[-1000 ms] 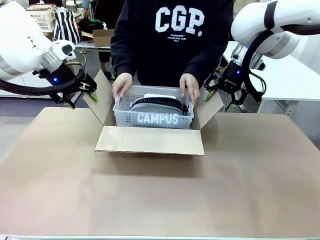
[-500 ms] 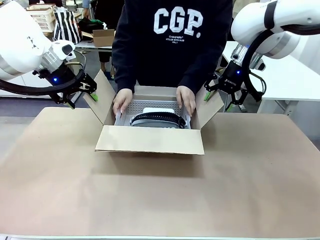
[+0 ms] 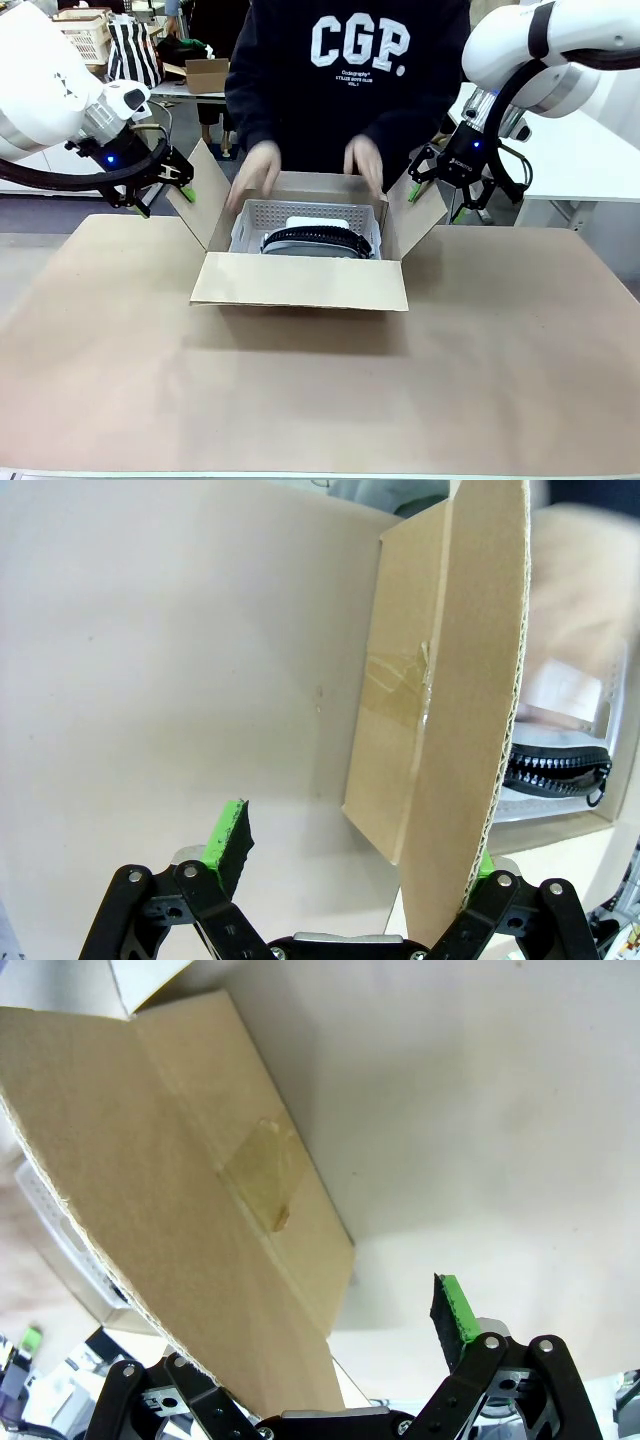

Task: Pack the gift set into the box.
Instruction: Lift both hands away from the flaps of the Package Box.

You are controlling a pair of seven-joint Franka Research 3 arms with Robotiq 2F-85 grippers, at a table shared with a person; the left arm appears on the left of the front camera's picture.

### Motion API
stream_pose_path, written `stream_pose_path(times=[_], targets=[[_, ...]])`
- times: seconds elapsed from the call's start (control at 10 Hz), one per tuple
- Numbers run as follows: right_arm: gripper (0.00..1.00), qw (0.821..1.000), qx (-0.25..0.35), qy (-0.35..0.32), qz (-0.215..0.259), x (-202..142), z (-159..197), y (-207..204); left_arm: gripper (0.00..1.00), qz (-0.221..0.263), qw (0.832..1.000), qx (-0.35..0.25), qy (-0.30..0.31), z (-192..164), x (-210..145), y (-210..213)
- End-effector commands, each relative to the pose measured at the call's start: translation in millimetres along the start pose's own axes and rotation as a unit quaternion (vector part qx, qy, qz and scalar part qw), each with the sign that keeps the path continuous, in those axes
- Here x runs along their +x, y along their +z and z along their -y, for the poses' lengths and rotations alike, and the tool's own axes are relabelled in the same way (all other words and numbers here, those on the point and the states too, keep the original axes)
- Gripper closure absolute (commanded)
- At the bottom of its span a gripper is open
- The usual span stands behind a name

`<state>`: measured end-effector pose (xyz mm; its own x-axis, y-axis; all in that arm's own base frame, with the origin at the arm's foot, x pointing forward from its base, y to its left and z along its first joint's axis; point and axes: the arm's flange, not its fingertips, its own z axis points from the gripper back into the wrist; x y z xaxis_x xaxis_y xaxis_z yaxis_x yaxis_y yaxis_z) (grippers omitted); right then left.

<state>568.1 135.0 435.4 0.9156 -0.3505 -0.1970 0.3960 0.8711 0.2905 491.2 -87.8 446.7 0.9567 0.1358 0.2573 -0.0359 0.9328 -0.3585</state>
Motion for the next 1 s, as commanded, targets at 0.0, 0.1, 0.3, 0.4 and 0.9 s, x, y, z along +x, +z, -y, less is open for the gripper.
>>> stream_pose_path(times=[0.0, 0.1, 0.3, 0.4, 0.9], targets=[[0.0, 1.0, -0.007, 0.004, 0.0, -0.2, -0.8, 3.5, 0.0, 0.005, 1.0, 0.0, 0.0, -0.4, 0.2, 0.8], [0.0, 1.0, -0.007, 0.004, 0.0, -0.2, -0.8, 3.5, 0.0, 0.005, 1.0, 0.0, 0.0, -0.4, 0.2, 0.8], [0.0, 1.0, -0.007, 0.004, 0.0, -0.2, -0.8, 3.5, 0.0, 0.005, 1.0, 0.0, 0.0, -0.4, 0.2, 0.8], [0.0, 1.0, -0.007, 0.004, 0.0, -0.2, -0.8, 3.5, 0.0, 0.005, 1.0, 0.0, 0.0, -0.4, 0.2, 0.8], [0.0, 1.0, -0.007, 0.004, 0.0, -0.2, -0.8, 3.5, 0.0, 0.005, 1.0, 0.0, 0.0, -0.4, 0.2, 0.8]])
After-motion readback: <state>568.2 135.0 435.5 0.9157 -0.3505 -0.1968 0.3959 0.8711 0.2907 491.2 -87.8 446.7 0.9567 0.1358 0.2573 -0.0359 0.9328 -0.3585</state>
